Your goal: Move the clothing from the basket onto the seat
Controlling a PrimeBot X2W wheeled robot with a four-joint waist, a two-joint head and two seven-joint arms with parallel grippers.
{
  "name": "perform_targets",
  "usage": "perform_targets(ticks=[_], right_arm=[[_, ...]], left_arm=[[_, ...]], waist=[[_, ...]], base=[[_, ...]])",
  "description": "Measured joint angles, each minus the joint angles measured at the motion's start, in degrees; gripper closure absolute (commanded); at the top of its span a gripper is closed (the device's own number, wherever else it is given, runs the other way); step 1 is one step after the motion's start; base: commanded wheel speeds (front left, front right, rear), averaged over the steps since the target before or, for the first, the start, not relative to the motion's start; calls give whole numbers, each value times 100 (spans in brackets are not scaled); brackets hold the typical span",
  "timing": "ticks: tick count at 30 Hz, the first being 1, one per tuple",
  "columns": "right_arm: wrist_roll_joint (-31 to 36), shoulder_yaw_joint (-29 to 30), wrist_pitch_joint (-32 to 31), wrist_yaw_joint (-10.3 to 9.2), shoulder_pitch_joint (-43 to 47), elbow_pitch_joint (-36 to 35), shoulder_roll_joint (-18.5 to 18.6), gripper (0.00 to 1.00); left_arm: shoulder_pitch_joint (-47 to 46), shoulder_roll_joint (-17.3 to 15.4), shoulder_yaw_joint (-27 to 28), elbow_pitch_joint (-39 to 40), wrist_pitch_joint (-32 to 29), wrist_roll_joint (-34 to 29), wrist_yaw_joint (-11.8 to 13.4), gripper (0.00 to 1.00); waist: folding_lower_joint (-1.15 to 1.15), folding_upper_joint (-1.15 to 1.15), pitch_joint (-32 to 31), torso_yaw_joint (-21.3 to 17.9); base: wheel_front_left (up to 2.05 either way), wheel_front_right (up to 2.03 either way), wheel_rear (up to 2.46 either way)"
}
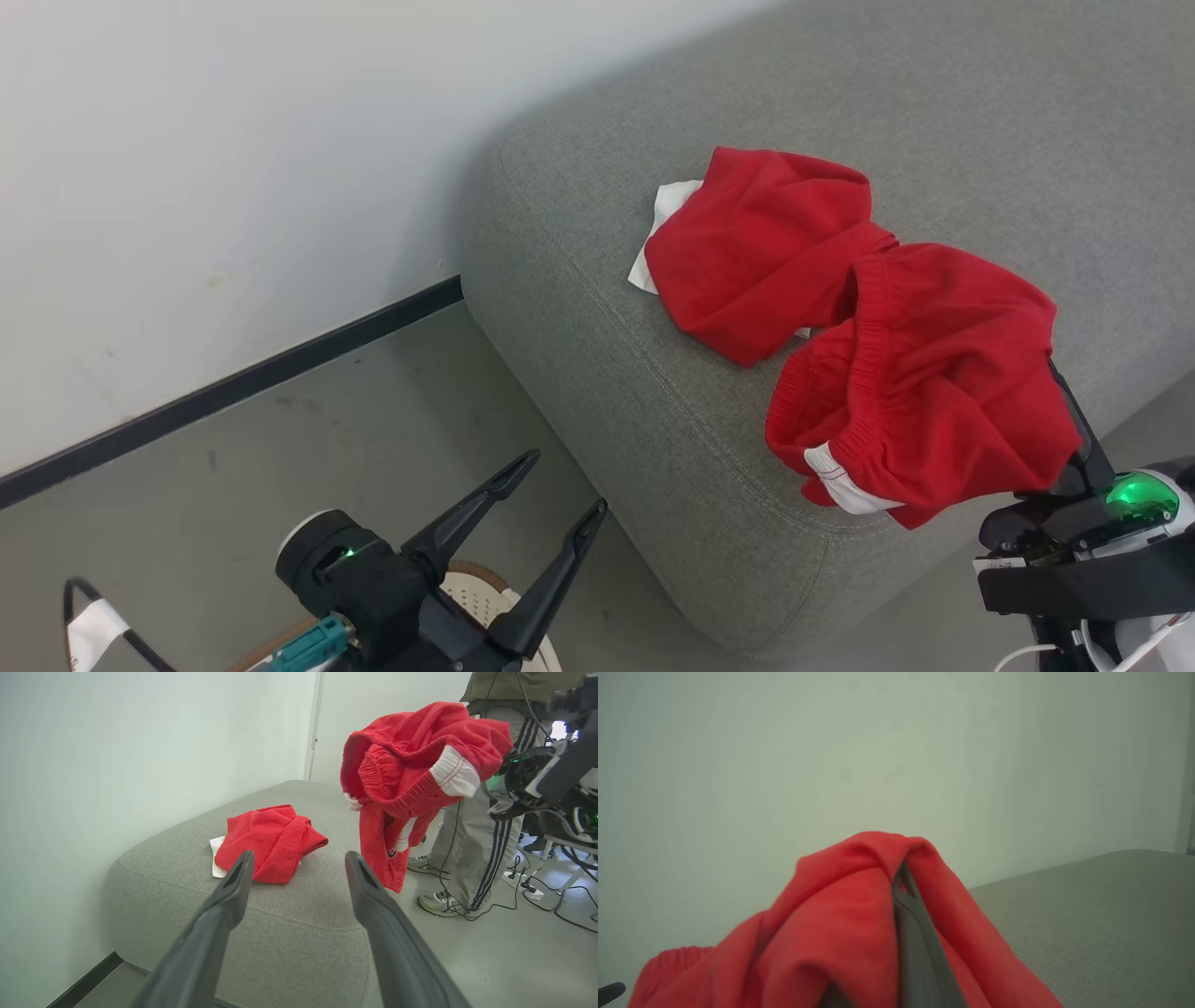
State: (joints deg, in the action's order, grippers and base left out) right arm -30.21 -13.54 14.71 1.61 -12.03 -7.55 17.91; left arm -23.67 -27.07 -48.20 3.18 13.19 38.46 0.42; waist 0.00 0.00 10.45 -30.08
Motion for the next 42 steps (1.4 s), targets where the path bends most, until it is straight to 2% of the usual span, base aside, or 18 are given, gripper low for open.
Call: perform_targets(ticks=[6, 14, 22, 28, 33, 36, 42], right_arm=[[63, 89, 0, 44, -108, 30, 69, 100], [38, 344, 1, 144, -792, 400, 231, 100], [-220, 611, -160, 277, -1677, 1126, 528, 100], [-158, 722, -363, 276, -2145, 1388, 806, 100], [-96, 971, -514, 169, -2442, 1523, 1093, 100], [5, 1132, -564, 21, -2497, 1548, 1266, 100], [118, 1617, -658, -450, -2524, 1549, 1478, 100]], left_arm=[[-69, -58, -1, 79, -8, -7, -52, 0], [-87, -169, 5, 186, -56, -7, -101, 0], [-179, -291, 22, 381, -107, -8, -152, 0], [-181, -480, 93, 576, -134, -23, -194, 0], [-181, -656, 164, 780, -151, -23, -196, 0], [-181, -773, 237, 901, -151, -23, -200, 0], [-181, -1093, 408, 1109, -151, -22, -205, 0]], waist=[[0, 0, 134, 96], [0, 0, 318, 244], [0, 0, 566, 459], [0, 0, 804, 619], [0, 0, 1061, 745], [0, 0, 1231, 820], [0, 0, 1594, 960]], base=[[0, 0, 0], [0, 0, 0], [0, 0, 0], [0, 0, 0], [0, 0, 0], [0, 0, 0], [0, 0, 0]])
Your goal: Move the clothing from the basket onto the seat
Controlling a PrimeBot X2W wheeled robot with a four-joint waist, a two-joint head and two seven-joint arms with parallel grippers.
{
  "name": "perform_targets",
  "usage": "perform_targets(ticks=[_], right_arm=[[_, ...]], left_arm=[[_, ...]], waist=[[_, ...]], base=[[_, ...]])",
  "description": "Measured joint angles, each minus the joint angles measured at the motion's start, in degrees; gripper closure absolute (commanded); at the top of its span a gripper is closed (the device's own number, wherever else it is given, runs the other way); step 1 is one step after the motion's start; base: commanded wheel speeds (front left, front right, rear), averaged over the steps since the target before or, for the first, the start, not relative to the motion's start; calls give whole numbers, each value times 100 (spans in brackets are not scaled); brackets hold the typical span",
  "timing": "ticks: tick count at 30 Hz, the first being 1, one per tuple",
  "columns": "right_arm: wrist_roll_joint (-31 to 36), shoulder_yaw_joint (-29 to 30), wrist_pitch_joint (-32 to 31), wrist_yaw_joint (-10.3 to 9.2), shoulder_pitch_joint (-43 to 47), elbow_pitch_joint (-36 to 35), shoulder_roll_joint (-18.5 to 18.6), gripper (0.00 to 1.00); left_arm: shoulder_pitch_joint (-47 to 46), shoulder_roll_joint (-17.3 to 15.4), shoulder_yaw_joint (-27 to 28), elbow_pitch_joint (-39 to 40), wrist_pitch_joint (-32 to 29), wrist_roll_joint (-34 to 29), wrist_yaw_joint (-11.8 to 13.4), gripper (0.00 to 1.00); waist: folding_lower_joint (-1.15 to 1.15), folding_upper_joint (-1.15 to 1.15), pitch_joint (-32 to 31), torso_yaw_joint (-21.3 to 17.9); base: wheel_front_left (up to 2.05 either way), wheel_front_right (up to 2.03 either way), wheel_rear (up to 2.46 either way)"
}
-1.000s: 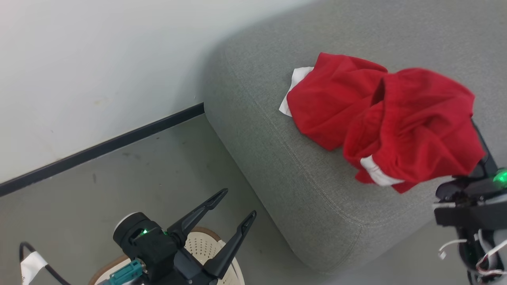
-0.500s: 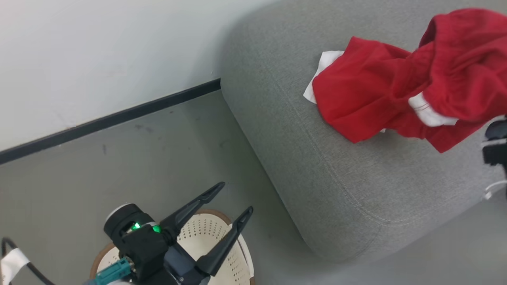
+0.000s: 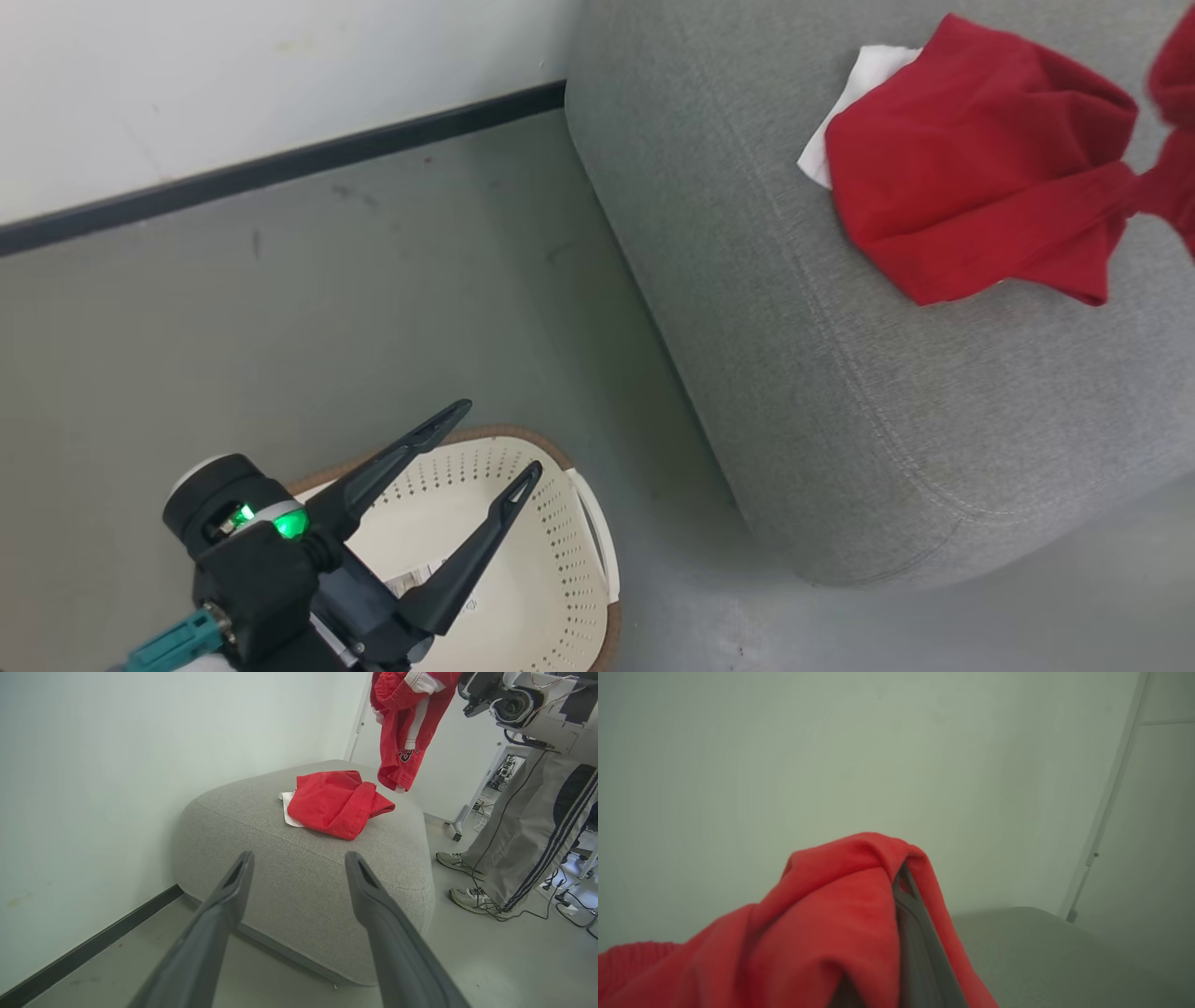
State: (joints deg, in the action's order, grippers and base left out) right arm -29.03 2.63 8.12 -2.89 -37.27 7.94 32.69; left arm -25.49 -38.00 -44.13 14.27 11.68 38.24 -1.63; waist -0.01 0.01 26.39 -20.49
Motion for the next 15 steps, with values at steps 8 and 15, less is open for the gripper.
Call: perform_targets(ticks=[8, 15], right_arm=[[176, 436, -85, -324, -206, 219, 229, 100], [584, 405, -258, -415, -203, 653, 158, 100]], left_arm=[[-21, -222, 143, 196, 1, 0, -79, 0], [-140, -334, 257, 290, 3, 18, -146, 0]], waist=[[0, 0, 409, 145], [0, 0, 709, 303]], base=[[0, 0, 0], [0, 0, 0]])
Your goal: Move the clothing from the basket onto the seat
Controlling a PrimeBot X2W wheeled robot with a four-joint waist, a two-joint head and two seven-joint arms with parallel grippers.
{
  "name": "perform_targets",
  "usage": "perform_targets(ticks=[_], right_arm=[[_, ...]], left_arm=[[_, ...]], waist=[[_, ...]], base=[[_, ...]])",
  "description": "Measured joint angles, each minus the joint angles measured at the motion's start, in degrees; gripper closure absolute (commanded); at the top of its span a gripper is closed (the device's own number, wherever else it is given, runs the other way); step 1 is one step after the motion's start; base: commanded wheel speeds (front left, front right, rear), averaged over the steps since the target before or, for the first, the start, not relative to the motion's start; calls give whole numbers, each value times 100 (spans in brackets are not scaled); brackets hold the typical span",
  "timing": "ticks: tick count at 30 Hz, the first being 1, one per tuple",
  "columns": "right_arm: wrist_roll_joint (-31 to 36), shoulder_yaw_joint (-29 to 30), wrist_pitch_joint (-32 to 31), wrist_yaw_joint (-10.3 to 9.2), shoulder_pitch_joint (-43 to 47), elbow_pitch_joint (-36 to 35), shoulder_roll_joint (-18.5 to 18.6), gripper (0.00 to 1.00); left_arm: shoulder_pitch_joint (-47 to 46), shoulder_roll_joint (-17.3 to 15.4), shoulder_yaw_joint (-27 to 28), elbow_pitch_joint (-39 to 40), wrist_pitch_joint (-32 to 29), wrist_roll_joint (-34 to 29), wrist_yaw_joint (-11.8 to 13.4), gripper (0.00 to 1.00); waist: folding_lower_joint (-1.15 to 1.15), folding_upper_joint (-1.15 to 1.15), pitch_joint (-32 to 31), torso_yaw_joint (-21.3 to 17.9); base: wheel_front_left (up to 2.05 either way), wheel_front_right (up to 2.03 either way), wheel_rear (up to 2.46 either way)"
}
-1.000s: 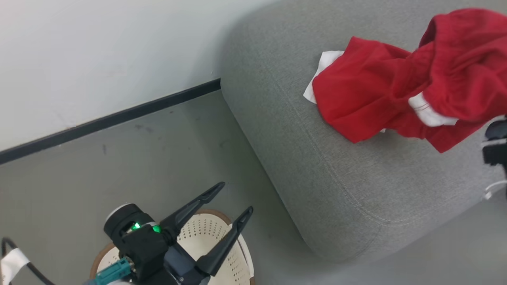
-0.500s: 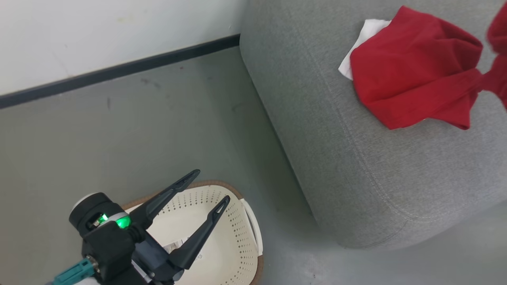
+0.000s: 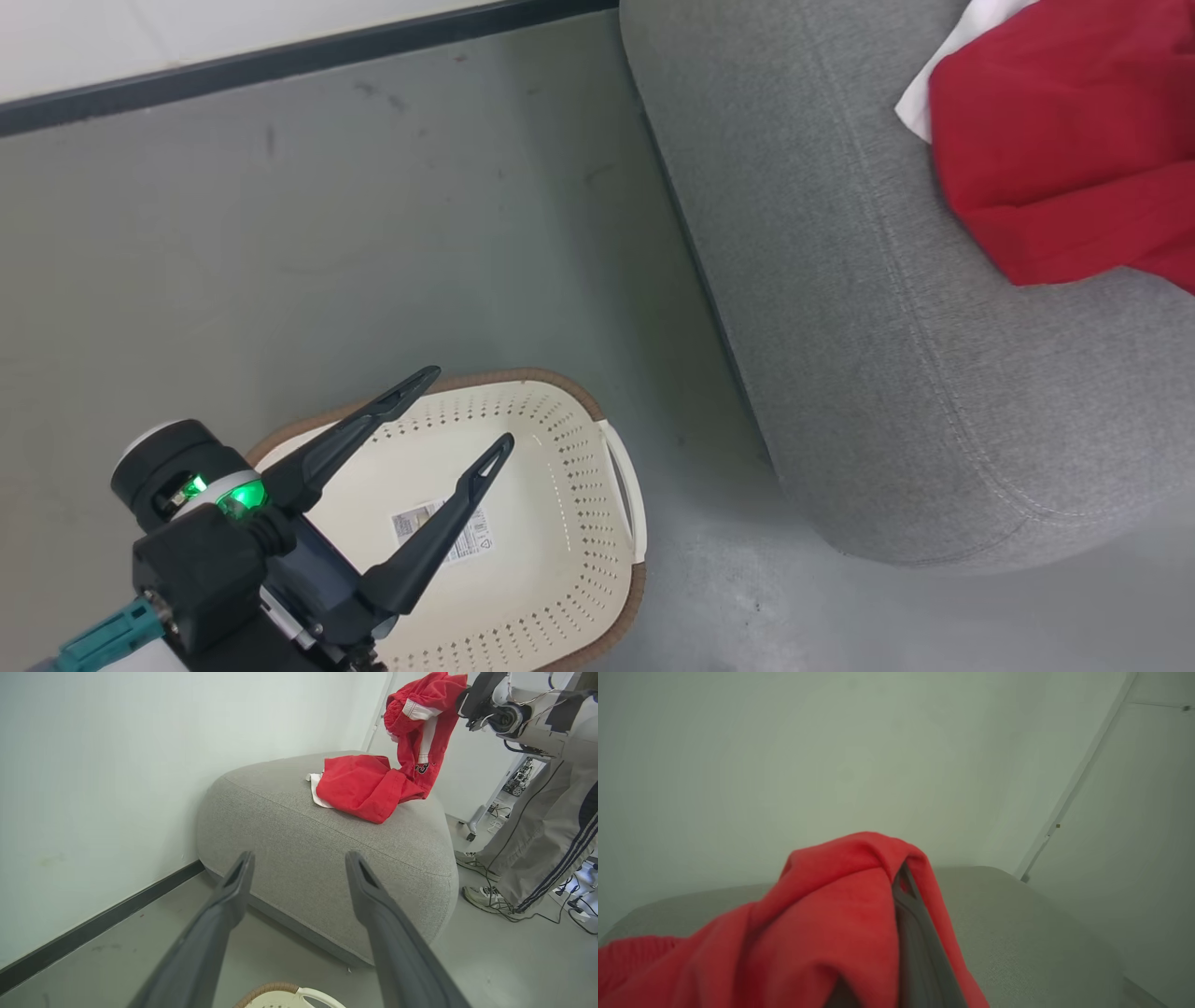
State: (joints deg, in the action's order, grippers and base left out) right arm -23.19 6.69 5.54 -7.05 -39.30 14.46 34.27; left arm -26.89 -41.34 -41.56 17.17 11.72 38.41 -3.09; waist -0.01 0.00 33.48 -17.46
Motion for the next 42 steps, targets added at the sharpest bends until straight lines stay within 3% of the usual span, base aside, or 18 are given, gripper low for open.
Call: perform_targets(ticks=[14, 15, 16, 17, 18, 33, 42], right_arm=[[408, -525, -778, -8, 15, 1031, -642, 100], [411, -546, -864, -8, 24, 1051, -682, 82], [431, -570, -934, -8, 34, 1077, -725, 56], [465, -593, -1009, -8, 52, 1095, -773, 11], [478, -605, -1089, -8, 79, 1117, -829, 0], [590, -906, -1931, 3, 399, 1151, -1028, 0], [843, -1273, -2263, 335, 660, 828, -742, 0]], left_arm=[[-10, 23, 46, -187, 84, 82, -93, 0], [-11, 25, 65, -197, 90, 87, -94, 0], [-12, 29, 79, -215, 99, 96, -94, 0], [-12, 31, 87, -227, 100, 113, -94, 0], [-12, 41, 89, -245, 100, 129, -94, 0], [14, 300, 179, -740, 189, 259, -94, 0], [173, 456, 236, -1021, 219, 399, -36, 0]], waist=[[0, 0, 86, 187], [1, 0, 61, 191], [1, 0, 35, 193], [1, 0, 9, 195], [1, 0, -19, 197], [1, 0, -558, 222], [1, 0, -1008, 203]], base=[[0, 0, 0], [0, 0, 0], [0, 0, 0], [0, 0, 0], [0, 0, 0], [0, 0, 0], [0, 0, 0]])
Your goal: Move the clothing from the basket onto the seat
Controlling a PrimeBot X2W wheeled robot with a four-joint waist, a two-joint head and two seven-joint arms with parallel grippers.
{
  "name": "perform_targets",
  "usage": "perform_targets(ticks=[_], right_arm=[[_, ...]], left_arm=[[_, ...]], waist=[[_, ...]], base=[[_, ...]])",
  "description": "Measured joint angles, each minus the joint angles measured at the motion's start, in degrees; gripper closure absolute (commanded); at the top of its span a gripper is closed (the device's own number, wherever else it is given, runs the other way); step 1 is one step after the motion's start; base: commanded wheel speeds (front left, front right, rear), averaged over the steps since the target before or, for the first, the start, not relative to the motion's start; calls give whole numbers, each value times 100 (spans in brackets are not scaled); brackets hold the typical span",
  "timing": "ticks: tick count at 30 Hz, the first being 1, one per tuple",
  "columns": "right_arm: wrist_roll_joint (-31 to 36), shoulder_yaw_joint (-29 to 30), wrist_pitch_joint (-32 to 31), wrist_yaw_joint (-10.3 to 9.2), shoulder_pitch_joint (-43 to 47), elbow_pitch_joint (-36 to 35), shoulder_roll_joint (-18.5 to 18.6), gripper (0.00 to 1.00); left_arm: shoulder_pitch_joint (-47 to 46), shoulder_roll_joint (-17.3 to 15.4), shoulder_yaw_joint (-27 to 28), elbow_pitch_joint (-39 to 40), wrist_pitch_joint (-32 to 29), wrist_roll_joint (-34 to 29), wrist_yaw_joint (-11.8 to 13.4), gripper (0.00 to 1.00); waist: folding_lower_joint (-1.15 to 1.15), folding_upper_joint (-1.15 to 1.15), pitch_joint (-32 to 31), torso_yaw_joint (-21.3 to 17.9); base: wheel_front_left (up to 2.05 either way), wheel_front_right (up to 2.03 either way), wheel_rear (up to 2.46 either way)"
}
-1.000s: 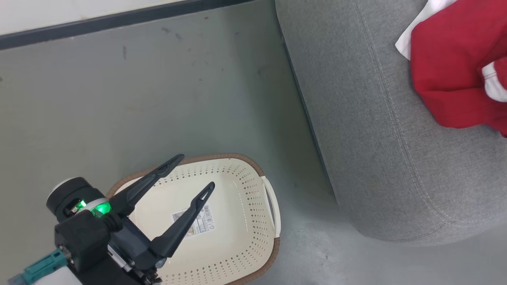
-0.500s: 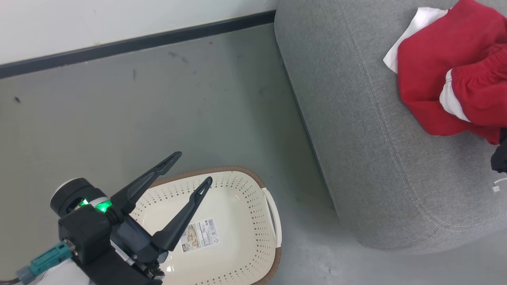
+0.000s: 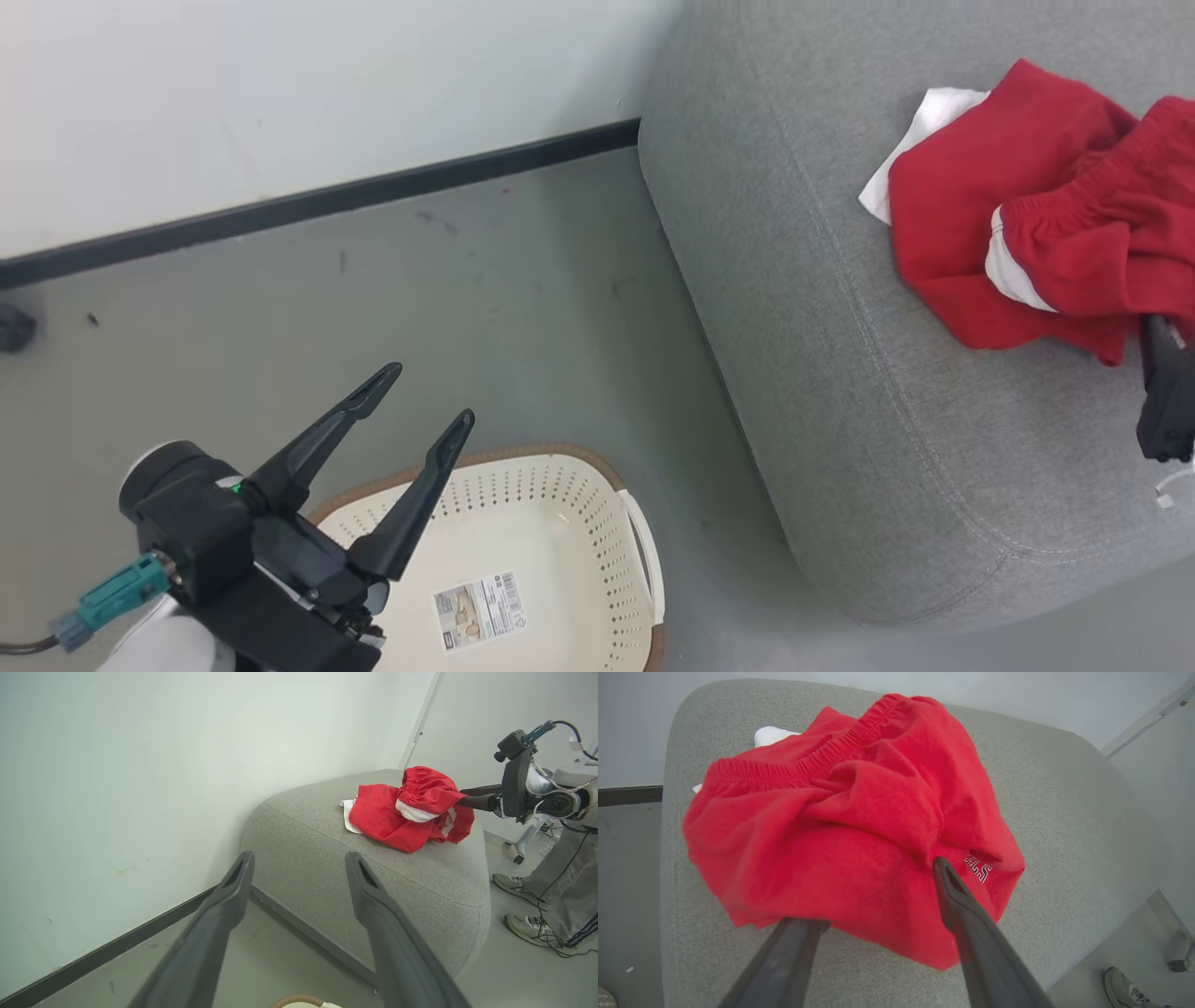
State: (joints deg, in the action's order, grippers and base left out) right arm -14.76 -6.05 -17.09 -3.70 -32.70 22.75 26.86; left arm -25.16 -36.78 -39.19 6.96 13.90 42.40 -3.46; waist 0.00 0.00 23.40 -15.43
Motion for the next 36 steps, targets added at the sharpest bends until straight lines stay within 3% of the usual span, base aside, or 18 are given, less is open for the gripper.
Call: perform_targets(ticks=[8, 15, 20, 25, 36], right_arm=[[26, -29, -154, 127, 644, -455, 219, 0], [-47, -167, -258, 385, 1334, -1292, 278, 0], [-127, -174, -191, 582, 1450, -1739, 363, 0], [-314, -51, 20, 659, 1452, -2083, 385, 0], [-487, -40, 647, 666, 1713, -2414, -46, 0]], left_arm=[[114, 193, 23, -312, 9, 83, 43, 0], [297, 402, 156, -669, 40, 158, 131, 0], [342, 535, 205, -822, 41, 301, 199, 0], [398, 666, 298, -984, 41, 333, 245, 0], [449, 789, 414, -1079, 41, 343, 296, 0]], waist=[[0, 0, -412, -7], [0, -1, -859, 63], [1, 0, -1141, 158], [1, -1, -1393, 305], [0, -1, -1752, 739]], base=[[0, 0, 0], [0, 0, 0], [0, 0, 0], [0, 0, 0], [0, 0, 0]])
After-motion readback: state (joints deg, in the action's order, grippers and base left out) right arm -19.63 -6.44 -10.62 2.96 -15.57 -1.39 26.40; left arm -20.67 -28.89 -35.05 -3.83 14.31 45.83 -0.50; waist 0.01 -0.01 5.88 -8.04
